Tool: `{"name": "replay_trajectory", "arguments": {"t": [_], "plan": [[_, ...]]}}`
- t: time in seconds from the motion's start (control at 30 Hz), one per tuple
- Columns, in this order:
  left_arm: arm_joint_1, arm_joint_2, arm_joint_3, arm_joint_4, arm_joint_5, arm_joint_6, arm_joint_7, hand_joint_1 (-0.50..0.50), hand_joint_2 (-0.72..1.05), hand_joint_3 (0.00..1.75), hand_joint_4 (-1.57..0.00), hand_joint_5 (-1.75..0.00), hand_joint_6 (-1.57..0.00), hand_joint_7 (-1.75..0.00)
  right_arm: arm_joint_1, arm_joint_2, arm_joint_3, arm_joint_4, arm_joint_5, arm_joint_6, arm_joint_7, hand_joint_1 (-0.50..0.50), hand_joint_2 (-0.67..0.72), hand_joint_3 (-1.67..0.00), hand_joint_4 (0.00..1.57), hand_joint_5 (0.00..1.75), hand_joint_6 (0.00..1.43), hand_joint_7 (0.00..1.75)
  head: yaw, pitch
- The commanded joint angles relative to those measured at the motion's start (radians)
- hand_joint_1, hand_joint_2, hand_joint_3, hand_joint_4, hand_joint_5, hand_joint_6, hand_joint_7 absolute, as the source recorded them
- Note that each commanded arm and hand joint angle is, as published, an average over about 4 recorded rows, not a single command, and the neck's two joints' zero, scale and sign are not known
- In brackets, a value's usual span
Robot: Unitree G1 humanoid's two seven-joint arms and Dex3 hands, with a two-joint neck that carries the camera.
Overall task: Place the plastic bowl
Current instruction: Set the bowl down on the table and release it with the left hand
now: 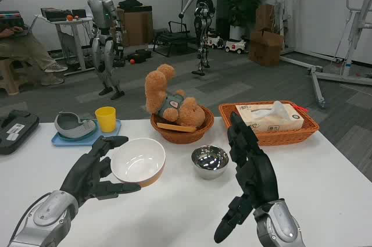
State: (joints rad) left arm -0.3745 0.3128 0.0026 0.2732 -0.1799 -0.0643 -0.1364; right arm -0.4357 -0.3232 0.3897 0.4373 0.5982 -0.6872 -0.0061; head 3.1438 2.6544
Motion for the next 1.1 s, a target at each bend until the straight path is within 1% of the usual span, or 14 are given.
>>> {"name": "replay_trajectory", "arguments": {"t": [0.03,0.1,0.53,0.67,0.8,0.9,1.0,1.1], "plan": [[0.042,-0.026,0.008,-0.017,0.002,-0.005,0.000,-0.41,1.05,0.09,-0.37,-1.44,-1.20,-1.68,0.006,0.007,0.014,-0.009,0.020,-0.029,-0.006,-0.46,0.66,0.00,0.00,0.00,0.00,0.00,0.011,-0.052],[0.042,-0.026,0.008,-0.017,0.002,-0.005,0.000,-0.41,1.05,0.09,-0.37,-1.44,-1.20,-1.68,0.006,0.007,0.014,-0.009,0.020,-0.029,-0.006,-0.46,0.66,0.00,0.00,0.00,0.00,0.00,0.007,-0.031],[0.043,-0.025,0.007,-0.016,0.002,-0.005,0.000,-0.41,1.05,0.09,-0.37,-1.44,-1.20,-1.68,0.007,0.009,0.015,-0.009,0.020,-0.029,-0.006,-0.46,0.66,0.00,0.00,0.00,0.00,0.00,0.006,-0.024],[0.042,-0.026,0.006,0.008,0.021,-0.022,0.001,-0.41,1.05,0.09,-0.37,-1.44,-1.20,-1.68,0.007,0.008,0.015,-0.009,0.018,-0.029,-0.006,-0.46,0.66,0.00,0.00,0.00,0.00,0.00,0.007,-0.029],[0.024,-0.036,0.010,0.098,0.059,-0.092,0.003,-0.41,1.05,0.09,-0.37,-1.44,-1.20,-1.68,0.007,0.008,0.019,-0.009,0.018,-0.029,-0.006,-0.46,0.66,0.00,0.00,0.00,0.00,0.00,0.007,-0.032],[-0.001,-0.049,0.009,0.194,0.077,-0.155,0.005,-0.41,1.05,0.09,-0.36,-1.44,-1.20,-1.68,0.007,0.008,0.021,-0.009,0.018,-0.029,-0.006,-0.46,0.66,0.00,0.00,0.00,0.00,0.00,0.010,-0.027],[-0.038,-0.064,0.005,0.320,0.100,-0.231,0.010,-0.41,1.05,0.09,-0.34,-1.44,-1.18,-1.68,0.007,0.008,0.024,-0.009,0.018,-0.029,-0.006,-0.46,0.66,0.00,0.00,0.00,0.00,0.00,0.012,-0.024],[-0.062,-0.073,0.002,0.394,0.116,-0.266,0.013,-0.41,1.05,0.09,-0.31,-1.44,-1.18,-1.68,0.007,0.009,0.026,-0.009,0.019,-0.029,-0.006,-0.46,0.66,0.00,0.00,0.00,0.00,0.00,0.014,-0.023]]}}
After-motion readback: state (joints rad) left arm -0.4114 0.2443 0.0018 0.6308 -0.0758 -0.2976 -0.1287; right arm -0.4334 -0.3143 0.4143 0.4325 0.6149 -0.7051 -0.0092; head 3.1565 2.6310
